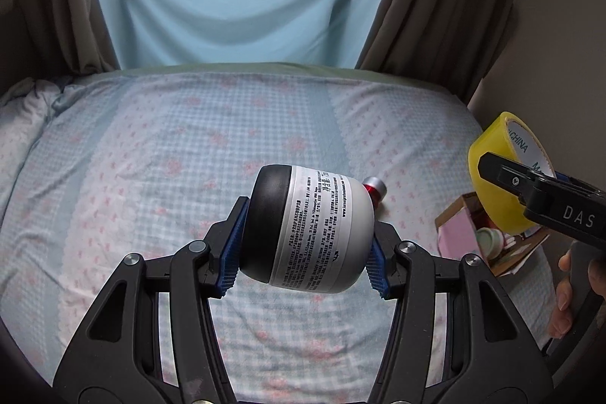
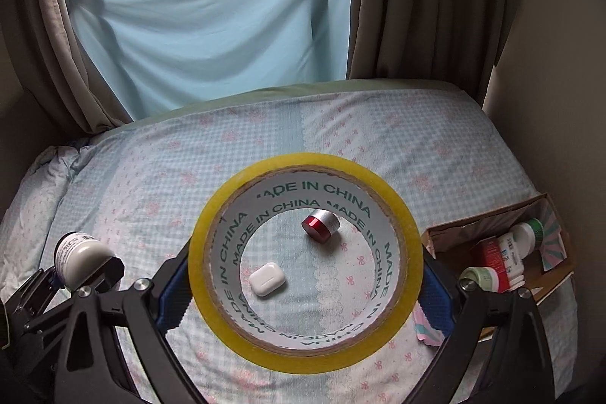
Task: Organize rigid objects
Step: 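Carry the black-capped jar and yellow tape with both tools into the cardboard box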
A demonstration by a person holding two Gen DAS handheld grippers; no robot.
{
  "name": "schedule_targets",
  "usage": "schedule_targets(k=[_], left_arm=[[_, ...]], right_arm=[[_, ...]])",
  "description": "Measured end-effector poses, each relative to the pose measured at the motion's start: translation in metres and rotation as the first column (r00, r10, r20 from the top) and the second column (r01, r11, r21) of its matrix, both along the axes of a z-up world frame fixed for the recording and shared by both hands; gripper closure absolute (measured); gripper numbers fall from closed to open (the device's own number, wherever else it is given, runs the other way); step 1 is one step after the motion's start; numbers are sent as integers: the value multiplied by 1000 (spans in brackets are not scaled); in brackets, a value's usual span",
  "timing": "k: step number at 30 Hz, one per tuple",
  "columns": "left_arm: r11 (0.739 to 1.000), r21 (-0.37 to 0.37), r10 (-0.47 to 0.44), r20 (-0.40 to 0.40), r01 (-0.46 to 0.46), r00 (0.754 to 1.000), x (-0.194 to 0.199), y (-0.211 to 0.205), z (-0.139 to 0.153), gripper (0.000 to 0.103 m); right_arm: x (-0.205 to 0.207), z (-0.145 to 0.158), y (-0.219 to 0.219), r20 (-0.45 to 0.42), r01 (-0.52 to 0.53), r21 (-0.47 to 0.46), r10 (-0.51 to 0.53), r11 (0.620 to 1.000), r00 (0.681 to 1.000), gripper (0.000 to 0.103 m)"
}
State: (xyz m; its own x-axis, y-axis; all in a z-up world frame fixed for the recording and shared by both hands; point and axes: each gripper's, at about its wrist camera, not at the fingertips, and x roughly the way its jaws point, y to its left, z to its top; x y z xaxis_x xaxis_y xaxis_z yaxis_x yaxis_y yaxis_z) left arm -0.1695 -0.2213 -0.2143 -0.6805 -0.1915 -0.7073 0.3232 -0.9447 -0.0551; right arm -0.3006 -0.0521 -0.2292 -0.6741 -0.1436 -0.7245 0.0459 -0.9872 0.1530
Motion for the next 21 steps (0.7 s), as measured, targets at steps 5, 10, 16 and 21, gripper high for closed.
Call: schedule_targets(k=[5,10,16,21], left_arm=[[999,2,-51,-12,51,999,1,33,39,52],[996,-14,-86,-13,86,996,-6,70,70,52],[997,-7,-76,-27,76,997,-18,124,95,52],[996,36,-83,-35,84,996,-37,181,103,52]], right_arm=[[24,42,34,-25,25,-7,-25,1000,999,6],[41,69,81,-30,63,-34,-64,997,997,6],[55,89,142,-36,57,-34,-58,998,998,6],[58,93,208,-7,56,-36,-57,998,998,6]])
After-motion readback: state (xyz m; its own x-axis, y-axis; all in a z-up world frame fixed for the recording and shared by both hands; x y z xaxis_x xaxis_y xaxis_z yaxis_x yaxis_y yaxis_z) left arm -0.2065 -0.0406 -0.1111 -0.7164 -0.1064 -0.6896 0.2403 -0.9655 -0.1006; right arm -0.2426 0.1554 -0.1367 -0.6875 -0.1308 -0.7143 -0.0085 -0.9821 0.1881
